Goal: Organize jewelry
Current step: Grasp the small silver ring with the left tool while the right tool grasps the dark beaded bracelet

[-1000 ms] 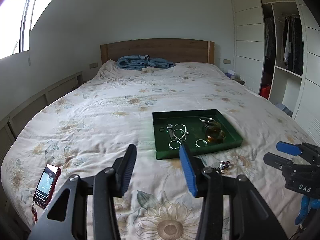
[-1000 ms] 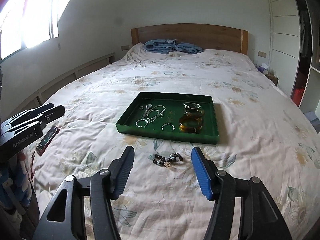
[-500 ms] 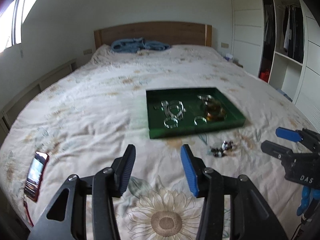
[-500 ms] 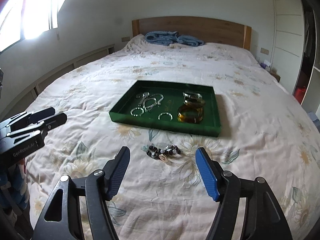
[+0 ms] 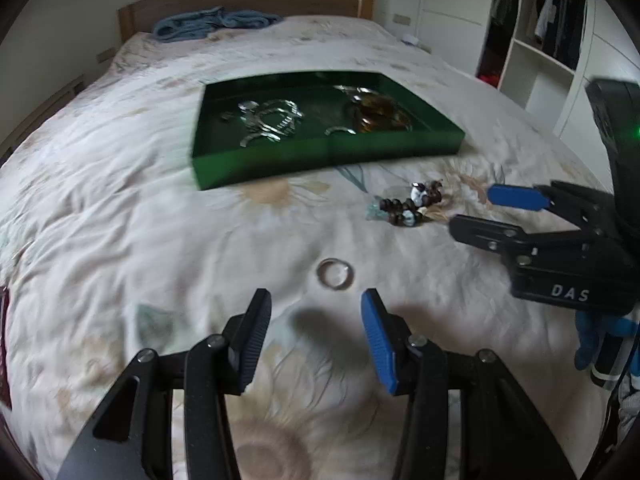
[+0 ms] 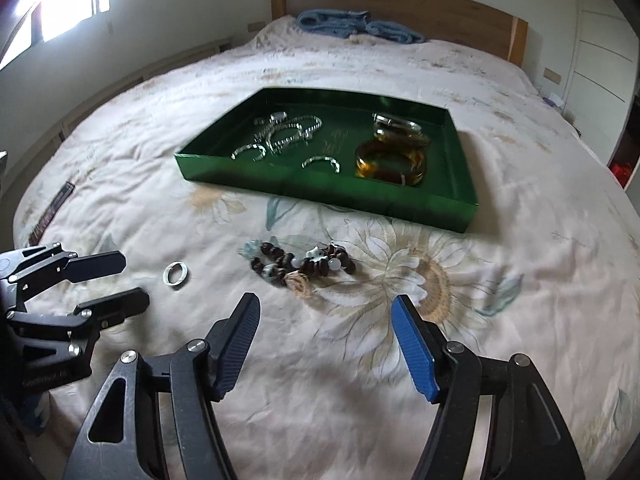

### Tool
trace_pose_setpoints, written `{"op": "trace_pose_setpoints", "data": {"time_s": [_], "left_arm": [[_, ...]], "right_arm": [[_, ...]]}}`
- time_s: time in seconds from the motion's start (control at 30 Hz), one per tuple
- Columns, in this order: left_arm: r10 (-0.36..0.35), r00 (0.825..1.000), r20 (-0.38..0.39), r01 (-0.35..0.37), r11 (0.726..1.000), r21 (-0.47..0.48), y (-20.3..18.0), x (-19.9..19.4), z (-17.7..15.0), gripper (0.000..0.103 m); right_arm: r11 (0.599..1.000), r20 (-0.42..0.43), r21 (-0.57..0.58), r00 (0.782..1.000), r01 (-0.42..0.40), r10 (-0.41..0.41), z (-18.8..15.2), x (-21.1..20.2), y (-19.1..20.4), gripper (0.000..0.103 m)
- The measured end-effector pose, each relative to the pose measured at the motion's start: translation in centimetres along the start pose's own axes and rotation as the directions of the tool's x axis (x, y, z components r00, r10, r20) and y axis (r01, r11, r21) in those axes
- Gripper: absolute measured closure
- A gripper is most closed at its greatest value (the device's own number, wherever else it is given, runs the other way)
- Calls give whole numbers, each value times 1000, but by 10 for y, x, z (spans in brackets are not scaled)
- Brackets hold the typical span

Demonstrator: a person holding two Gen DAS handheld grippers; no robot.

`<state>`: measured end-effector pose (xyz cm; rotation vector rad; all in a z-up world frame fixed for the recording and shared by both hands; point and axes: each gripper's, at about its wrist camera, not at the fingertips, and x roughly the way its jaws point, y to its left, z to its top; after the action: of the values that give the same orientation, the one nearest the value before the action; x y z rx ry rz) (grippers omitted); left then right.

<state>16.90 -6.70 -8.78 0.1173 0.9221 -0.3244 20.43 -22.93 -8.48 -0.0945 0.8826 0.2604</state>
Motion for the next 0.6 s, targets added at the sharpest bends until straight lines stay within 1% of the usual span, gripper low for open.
{"op": "trace_pose_setpoints", "data": {"time_s": [0.1,0.17,0.23,0.27,0.3,0.33,0.43,0.47,0.53,0.57,0.6], "left_arm": [[-8,1000,-30,8,1000,7,-3,17,4,59],[-10,999,-32,11,1000,2,-2,23,6,62],[-15,999,-33,14,1000,-20,4,27,8,73],[-17,999,-33,16,999,-30,7,29,9,76],[-18,999,-34,17,999,-41,11,31,10,82],[-21,999,-37,19,999,-49,14,33,11,84],[-49,998,-35,47,996,-73,20,36,12,84],[-49,998,-32,47,996,-70,20,36,12,84],[-47,999,-24,45,997,-64,19,34,11,84],[-47,999,-19,46,997,-64,19,32,10,84],[-47,999,-16,46,997,-65,19,31,10,84]], "right_arm": [[1000,-17,-11,1000,-13,13,4,15,-3,36],[1000,-27,-14,999,-22,22,7,24,-4,36],[999,-37,-14,998,-44,43,9,34,-5,36],[999,-39,-17,998,-49,48,11,37,-4,36],[998,-40,-22,998,-52,51,12,41,-4,36],[998,-39,-29,998,-58,57,14,45,-2,36],[996,-35,-38,996,-84,83,17,51,2,36],[994,-35,-43,995,-96,94,18,53,5,38],[991,-47,-55,992,-120,117,17,56,8,54],[990,-51,-55,991,-128,125,17,57,9,58],[989,-53,-54,990,-136,133,17,57,9,67]]}}
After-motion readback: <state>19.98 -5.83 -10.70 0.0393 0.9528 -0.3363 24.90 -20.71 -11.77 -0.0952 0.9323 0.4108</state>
